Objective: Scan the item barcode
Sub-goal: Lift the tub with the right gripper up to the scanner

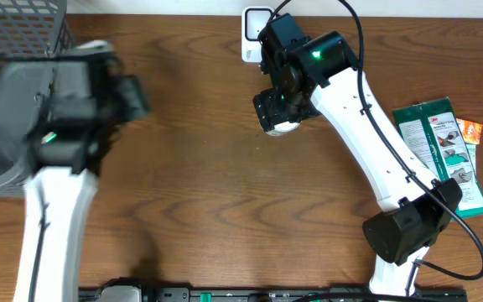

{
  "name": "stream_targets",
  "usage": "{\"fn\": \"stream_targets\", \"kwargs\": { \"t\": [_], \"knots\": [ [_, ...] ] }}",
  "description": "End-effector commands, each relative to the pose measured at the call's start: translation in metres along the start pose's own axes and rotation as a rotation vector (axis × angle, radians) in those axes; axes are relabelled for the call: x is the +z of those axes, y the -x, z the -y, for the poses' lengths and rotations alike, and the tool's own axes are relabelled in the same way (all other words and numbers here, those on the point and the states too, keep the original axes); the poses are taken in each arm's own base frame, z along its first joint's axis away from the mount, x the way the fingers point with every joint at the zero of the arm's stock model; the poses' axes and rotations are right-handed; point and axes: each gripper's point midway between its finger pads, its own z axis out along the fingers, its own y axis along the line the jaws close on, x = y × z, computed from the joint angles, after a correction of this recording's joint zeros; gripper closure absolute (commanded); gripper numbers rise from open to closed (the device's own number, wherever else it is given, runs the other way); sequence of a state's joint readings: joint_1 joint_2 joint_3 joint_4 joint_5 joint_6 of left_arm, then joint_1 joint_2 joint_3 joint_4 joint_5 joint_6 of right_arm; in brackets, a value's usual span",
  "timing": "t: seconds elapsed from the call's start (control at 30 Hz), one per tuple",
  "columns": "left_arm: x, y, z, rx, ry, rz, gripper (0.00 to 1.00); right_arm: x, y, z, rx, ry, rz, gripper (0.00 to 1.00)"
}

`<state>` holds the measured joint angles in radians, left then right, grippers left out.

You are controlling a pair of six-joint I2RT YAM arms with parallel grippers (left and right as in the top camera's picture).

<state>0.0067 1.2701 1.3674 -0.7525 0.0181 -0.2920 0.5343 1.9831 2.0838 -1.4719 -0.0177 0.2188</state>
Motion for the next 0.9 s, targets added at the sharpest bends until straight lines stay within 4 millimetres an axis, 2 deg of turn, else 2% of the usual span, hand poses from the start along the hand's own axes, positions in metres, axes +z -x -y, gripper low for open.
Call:
{"fn": "stream_targets", "kwargs": {
  "t": [0.0, 0.13, 0.33, 0.6, 0.73, 0.87],
  "knots": [
    [-0.017, 0.016, -0.022, -0.066, 0.043, 0.061, 0.22, -0.008, 0.002, 0.004, -0.015, -0.01, 0.026, 0.99],
    [-0.022, 0.016, -0.036, -0.092, 0.074, 0.062, 0.2, -0.008, 0.005, 0.004, -0.013, -0.011, 0.037, 0.99],
    [-0.02, 0.01, -0.039, -0.093, 0.084, 0.036, 0.19, -0.014, 0.012, 0.011, 0.008, -0.003, 0.071, 0.99],
    [-0.02, 0.009, -0.039, -0.093, 0.086, 0.031, 0.18, -0.041, 0.025, 0.022, 0.068, 0.088, 0.131, 0.99],
    [-0.02, 0.009, -0.039, -0.093, 0.086, 0.031, 0.18, -0.055, 0.03, 0.036, 0.08, 0.084, 0.16, 0.99],
    [-0.02, 0.009, -0.039, -0.093, 0.086, 0.031, 0.18, -0.061, 0.048, 0.053, 0.092, 0.012, 0.245, 0.99]
  ]
}}
